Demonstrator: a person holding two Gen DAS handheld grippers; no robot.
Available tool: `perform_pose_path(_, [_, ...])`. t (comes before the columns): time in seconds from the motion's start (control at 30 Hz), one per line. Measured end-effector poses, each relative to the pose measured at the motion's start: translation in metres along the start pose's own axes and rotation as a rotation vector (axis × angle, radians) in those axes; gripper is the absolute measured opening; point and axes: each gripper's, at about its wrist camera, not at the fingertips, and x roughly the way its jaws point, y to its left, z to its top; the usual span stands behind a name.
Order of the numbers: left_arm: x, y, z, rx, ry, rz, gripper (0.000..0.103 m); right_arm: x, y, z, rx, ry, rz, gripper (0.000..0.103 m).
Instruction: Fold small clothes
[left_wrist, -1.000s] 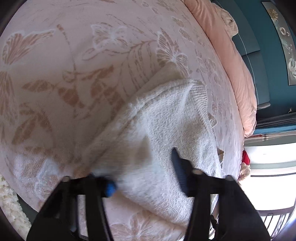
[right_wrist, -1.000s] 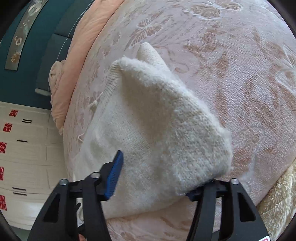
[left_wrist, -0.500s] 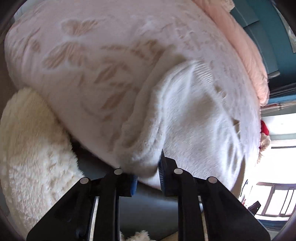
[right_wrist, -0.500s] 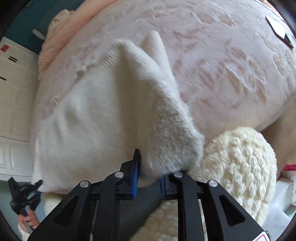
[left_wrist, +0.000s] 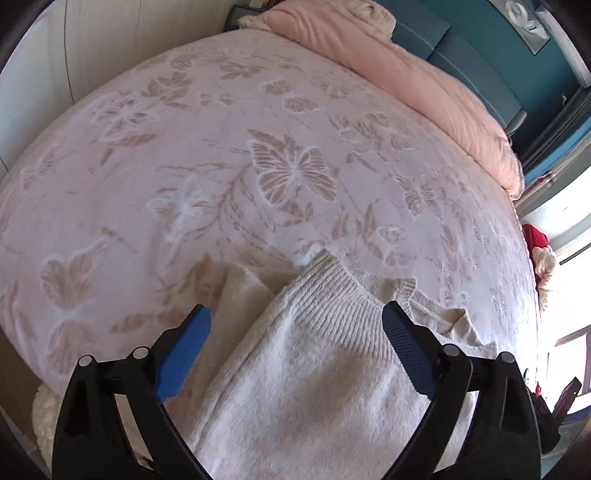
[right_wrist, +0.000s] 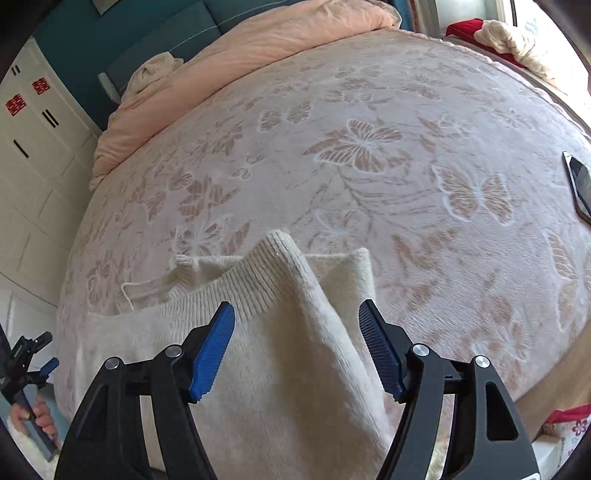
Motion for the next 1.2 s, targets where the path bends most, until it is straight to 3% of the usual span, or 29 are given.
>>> perform_pose_path(0.1, [0.044, -0.001, 0.006, -0.025, 0.086, 0.024, 0.090, 0.042, 0.008, 0.003, 0.014, 0.069, -0.063, 0.068])
perform_pose_path(0.13, [0.055, 0.000, 0.007, -0.029, 0.101, 0.033, 0.085, 0.048, 0.012, 0.001, -0.002, 0.071, -0.082, 0.067])
perform_pose_path(0.2, [0.060, 0.000, 0.006, -0.006, 0.112, 0.060, 0.037, 0.042, 0.025, -0.001, -0.063, 0.059, -0.051, 0.032])
perform_pose_path(0.23, [0.055, 0.000, 0.006, 0.013, 0.103, 0.042, 0.021, 0.029, 0.029, 0.000, -0.061, 0.036, 0.000, 0.010])
perform_pose_path(0.27, [0.045, -0.002, 0.009, 0.021, 0.086, -0.008, 0.007, 0.010, 0.032, 0.002, -0.059, -0.021, 0.050, 0.009])
perform_pose_path(0.33, [0.012, -0.004, 0.016, 0.019, 0.007, -0.073, 0.006, -0.034, 0.039, 0.009, -0.076, -0.139, 0.097, 0.009])
perform_pose_path(0.37, [-0.002, -0.006, 0.020, 0.021, -0.035, -0.091, 0.001, -0.050, 0.037, 0.013, -0.063, -0.181, 0.113, 0.009])
perform_pose_path(0.43, [-0.019, -0.009, 0.032, 0.017, -0.096, -0.073, 0.000, -0.052, 0.026, 0.021, -0.030, -0.203, 0.105, 0.009])
perform_pose_path(0.47, [-0.016, -0.009, 0.038, 0.012, -0.100, -0.057, 0.000, -0.034, 0.018, 0.025, -0.022, -0.166, 0.065, 0.009])
perform_pose_path(0.53, [0.014, -0.011, 0.046, 0.033, -0.046, 0.004, 0.000, 0.022, 0.004, 0.027, -0.017, -0.029, -0.031, 0.009])
perform_pose_path(0.6, [0.051, -0.010, 0.043, 0.038, 0.048, 0.078, 0.000, 0.063, -0.007, 0.018, 0.002, 0.084, -0.070, 0.010])
perform_pose_path(0.63, [0.060, -0.010, 0.038, 0.020, 0.086, 0.059, 0.000, 0.061, -0.006, 0.015, 0.004, 0.050, -0.068, 0.011])
perform_pose_path(0.7, [0.050, -0.011, 0.026, -0.009, 0.084, -0.045, 0.004, 0.053, -0.005, 0.014, 0.038, 0.028, -0.037, 0.015])
perform_pose_path(0.73, [0.045, -0.015, 0.022, 0.003, 0.074, -0.073, 0.011, 0.052, -0.005, 0.013, 0.052, 0.029, -0.019, 0.018])
perform_pose_path(0.8, [0.044, -0.023, 0.017, 0.042, 0.081, -0.071, 0.071, 0.051, -0.006, 0.013, 0.047, 0.031, -0.015, 0.018])
perform_pose_path(0.83, [0.046, -0.026, 0.016, 0.053, 0.079, -0.054, 0.078, 0.051, -0.007, 0.013, 0.052, 0.033, -0.011, 0.019])
perform_pose_path(0.9, [0.058, -0.031, 0.015, 0.088, 0.096, -0.041, 0.075, 0.052, -0.010, 0.013, 0.093, 0.039, 0.010, 0.023])
perform_pose_path(0.93, [0.067, -0.031, 0.015, 0.094, 0.122, -0.046, 0.067, 0.051, -0.012, 0.013, 0.117, 0.038, 0.020, 0.024])
perform_pose_path(0.97, [0.077, -0.030, 0.015, 0.090, 0.150, -0.053, 0.035, 0.050, -0.012, 0.013, 0.133, 0.035, 0.027, 0.025])
perform_pose_path(1.0, [0.085, -0.028, 0.015, 0.074, 0.183, -0.044, 0.014, 0.047, -0.011, 0.014, 0.138, 0.028, 0.034, 0.024])
perform_pose_path(1.07, [0.075, -0.024, 0.018, 0.021, 0.145, -0.080, 0.011, 0.029, -0.004, 0.018, 0.124, -0.026, 0.076, 0.013])
perform_pose_path(1.13, [0.048, -0.028, 0.024, 0.037, 0.057, -0.117, 0.009, -0.001, 0.005, 0.021, 0.104, -0.120, 0.137, 0.011])
perform_pose_path(1.2, [0.028, -0.032, 0.033, 0.053, -0.001, -0.111, 0.009, -0.016, 0.009, 0.026, 0.085, -0.184, 0.139, 0.011])
